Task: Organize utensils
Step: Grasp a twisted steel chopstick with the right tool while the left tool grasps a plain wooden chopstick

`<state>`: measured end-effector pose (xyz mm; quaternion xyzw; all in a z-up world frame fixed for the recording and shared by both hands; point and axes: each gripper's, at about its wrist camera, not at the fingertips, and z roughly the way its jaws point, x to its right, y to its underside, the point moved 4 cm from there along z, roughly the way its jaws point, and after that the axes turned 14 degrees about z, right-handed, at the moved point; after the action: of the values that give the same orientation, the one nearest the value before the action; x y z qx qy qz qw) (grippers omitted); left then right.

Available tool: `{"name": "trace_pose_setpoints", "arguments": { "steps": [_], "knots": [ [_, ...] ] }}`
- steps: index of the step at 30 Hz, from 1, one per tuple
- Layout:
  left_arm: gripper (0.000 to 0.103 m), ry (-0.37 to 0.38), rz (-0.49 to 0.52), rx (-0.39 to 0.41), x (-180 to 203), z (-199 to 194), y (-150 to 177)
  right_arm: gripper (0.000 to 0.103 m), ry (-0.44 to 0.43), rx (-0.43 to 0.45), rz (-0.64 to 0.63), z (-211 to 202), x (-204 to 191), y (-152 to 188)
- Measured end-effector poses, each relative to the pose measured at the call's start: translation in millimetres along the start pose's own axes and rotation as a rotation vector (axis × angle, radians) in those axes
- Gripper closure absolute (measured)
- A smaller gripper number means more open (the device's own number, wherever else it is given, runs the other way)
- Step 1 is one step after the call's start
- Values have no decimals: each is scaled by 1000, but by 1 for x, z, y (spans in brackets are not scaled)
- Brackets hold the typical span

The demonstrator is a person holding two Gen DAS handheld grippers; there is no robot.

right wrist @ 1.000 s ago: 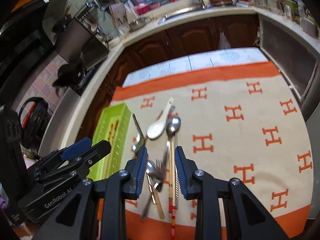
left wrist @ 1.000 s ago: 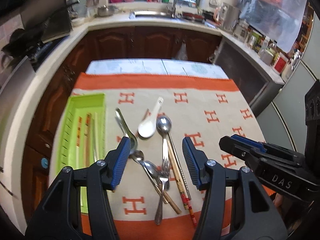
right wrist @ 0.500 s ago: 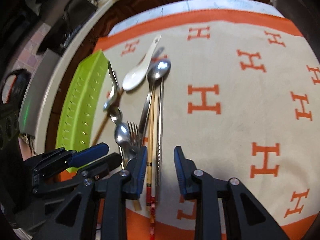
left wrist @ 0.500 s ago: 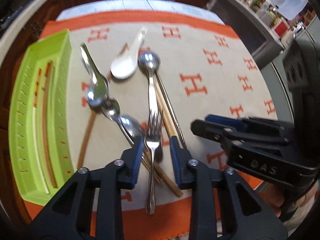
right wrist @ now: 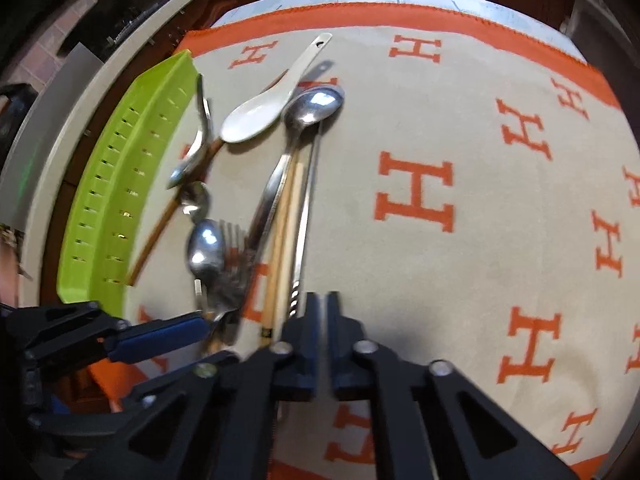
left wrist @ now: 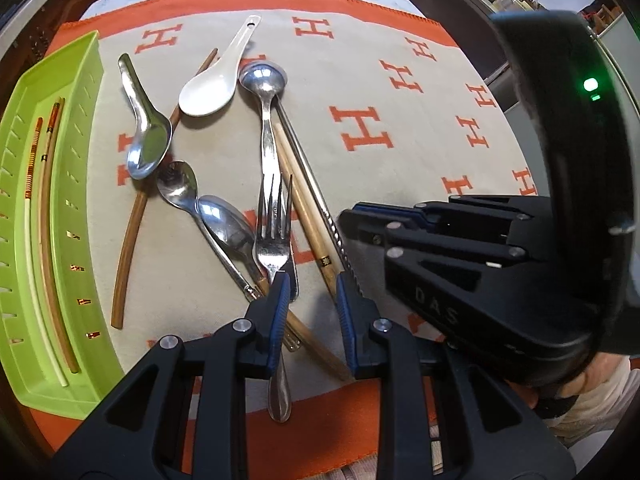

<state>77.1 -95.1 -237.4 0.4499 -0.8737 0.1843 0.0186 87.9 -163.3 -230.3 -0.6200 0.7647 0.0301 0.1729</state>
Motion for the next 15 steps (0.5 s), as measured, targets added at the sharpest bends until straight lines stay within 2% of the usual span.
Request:
{"name": "trace_pose_setpoints", "arguments": {
  "steps": [2, 7, 9, 15],
  "knots": [
    [82, 3, -6, -1, -2, 1, 1, 103, -8, -14, 9, 0, 1, -2],
    [82, 8, -14, -1, -4, 0, 0, 103, -105, -53, 85, 0, 7, -7],
    [82, 7, -16, 0, -4, 0, 1, 98, -128, -56, 104, -2, 8, -9],
    [82, 8, -16, -1, -3, 0, 0, 98, -135, -79, 97, 0, 5, -8]
  ]
}}
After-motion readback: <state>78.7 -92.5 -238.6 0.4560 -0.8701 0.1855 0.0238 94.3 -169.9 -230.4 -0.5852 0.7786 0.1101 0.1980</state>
